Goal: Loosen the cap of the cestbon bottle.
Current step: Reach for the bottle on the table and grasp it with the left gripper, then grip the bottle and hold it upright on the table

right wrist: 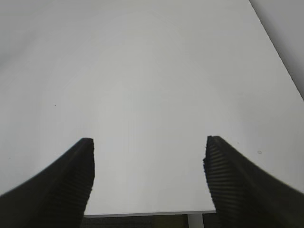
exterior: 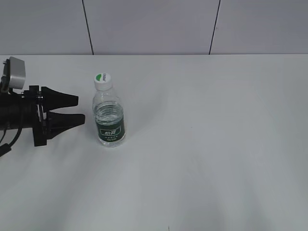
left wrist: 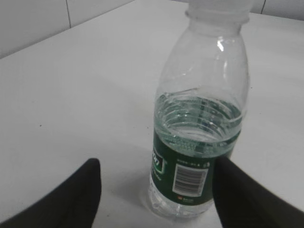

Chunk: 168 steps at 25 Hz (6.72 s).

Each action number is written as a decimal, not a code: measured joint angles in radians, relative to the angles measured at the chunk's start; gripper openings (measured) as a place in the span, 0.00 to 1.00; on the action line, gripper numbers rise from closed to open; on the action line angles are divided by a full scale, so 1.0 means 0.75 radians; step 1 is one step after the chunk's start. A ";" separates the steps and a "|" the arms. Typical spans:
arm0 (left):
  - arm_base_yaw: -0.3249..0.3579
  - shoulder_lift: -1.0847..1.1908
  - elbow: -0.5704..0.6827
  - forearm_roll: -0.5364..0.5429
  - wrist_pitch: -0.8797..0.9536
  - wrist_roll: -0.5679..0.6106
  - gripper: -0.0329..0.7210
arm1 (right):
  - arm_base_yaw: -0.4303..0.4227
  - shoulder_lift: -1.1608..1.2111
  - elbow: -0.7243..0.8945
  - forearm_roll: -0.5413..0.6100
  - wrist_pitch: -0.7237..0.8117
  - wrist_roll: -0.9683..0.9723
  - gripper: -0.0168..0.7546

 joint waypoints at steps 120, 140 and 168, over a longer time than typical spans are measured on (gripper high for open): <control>-0.371 0.377 -0.277 -0.085 -0.009 -0.035 0.61 | 0.000 0.000 0.000 -0.009 0.000 0.000 0.73; -0.626 0.376 -0.434 -0.224 0.035 -0.045 0.61 | 0.000 0.000 0.000 -0.004 0.000 0.013 0.73; -0.692 0.376 -0.507 -0.230 0.066 -0.070 0.61 | 0.000 0.322 -0.119 0.053 0.000 0.086 0.73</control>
